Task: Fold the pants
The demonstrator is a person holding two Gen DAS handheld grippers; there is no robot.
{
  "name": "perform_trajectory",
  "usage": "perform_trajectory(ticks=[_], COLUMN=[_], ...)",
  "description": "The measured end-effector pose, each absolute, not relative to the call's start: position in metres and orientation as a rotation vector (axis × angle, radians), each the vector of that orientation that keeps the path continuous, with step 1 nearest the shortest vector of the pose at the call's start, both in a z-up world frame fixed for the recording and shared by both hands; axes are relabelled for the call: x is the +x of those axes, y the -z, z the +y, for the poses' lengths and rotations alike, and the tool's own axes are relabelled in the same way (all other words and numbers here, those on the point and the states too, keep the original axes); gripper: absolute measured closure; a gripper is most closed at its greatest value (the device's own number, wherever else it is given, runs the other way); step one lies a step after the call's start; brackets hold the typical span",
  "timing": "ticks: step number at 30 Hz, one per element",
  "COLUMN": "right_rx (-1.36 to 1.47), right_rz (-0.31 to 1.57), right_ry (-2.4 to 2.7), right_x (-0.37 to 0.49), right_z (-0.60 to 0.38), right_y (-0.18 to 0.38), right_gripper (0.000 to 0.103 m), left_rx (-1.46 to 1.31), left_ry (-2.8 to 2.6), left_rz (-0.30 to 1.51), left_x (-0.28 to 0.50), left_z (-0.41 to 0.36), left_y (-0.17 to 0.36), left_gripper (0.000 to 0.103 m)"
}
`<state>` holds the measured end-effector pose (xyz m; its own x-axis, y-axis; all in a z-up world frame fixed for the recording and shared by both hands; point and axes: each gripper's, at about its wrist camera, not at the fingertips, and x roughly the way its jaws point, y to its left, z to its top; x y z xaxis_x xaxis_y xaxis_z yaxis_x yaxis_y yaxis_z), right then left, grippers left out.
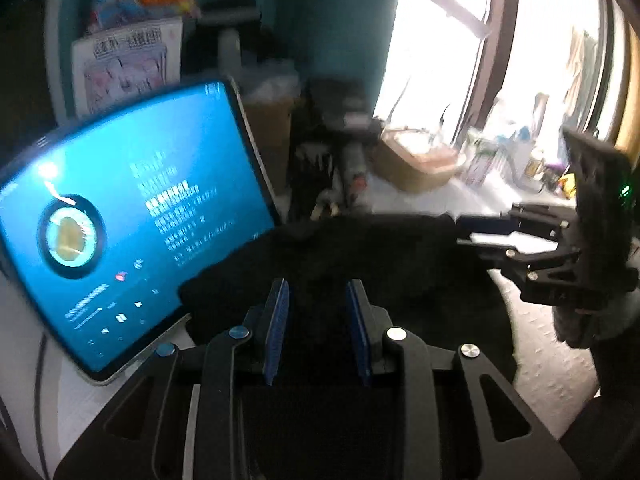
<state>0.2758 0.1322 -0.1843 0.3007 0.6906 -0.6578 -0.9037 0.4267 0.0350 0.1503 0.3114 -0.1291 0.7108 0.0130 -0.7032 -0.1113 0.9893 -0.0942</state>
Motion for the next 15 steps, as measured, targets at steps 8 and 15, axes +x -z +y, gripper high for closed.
perform_trajectory(ticks=[8, 15], right_rx=[-0.399, -0.347], right_rz=[0.708, 0.692], right_ry=[-1.026, -0.964], right_x=[0.305, 0.305], right_z=[0.163, 0.152], right_y=[0.214, 0.202], right_gripper=[0.063, 0.063], left_rx=[-0.166, -0.126], left_ry=[-0.060, -0.081], left_rz=[0.852, 0.796], left_x=[0.169, 0.162], left_z=[0.326, 0.312], left_y=[0.158, 0.144], left_gripper=[0.074, 0.069])
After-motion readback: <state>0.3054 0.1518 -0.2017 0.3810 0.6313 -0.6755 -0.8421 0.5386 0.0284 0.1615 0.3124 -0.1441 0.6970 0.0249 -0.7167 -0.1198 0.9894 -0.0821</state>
